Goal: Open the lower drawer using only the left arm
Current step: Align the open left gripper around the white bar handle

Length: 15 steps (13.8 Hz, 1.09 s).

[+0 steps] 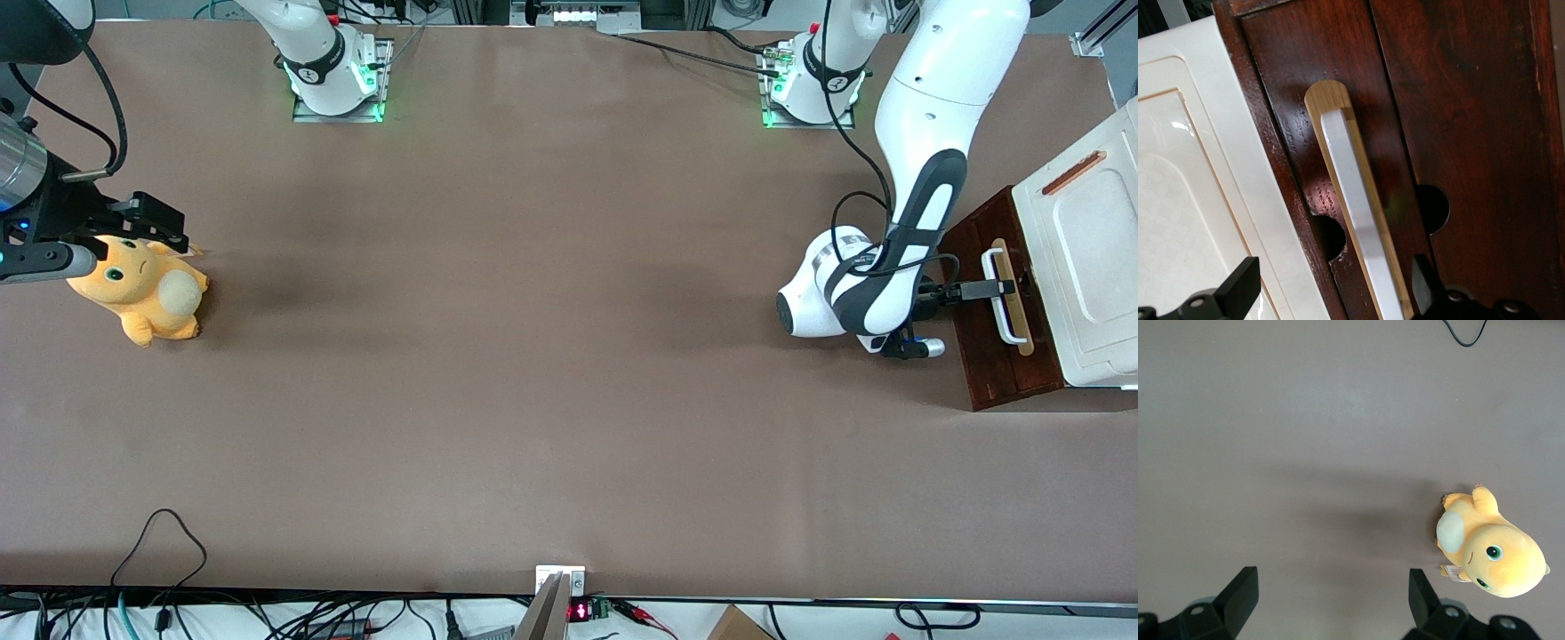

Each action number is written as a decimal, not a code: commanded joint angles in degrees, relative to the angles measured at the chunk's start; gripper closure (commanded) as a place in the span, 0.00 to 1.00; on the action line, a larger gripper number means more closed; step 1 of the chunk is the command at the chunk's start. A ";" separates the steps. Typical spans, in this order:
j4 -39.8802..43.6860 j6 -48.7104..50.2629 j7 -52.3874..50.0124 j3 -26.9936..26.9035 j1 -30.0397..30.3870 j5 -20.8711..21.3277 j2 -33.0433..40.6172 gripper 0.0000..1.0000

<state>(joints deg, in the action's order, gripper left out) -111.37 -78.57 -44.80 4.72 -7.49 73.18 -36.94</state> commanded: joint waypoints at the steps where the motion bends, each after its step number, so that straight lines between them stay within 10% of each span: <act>1: -0.25 0.70 -0.72 0.29 0.37 1.61 -0.50 0.00; 15: 0.19 0.35 -0.46 0.37 2.83 1.70 -2.35 0.00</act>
<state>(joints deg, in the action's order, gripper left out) -111.35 -78.49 -45.72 4.69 -5.63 73.22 -39.52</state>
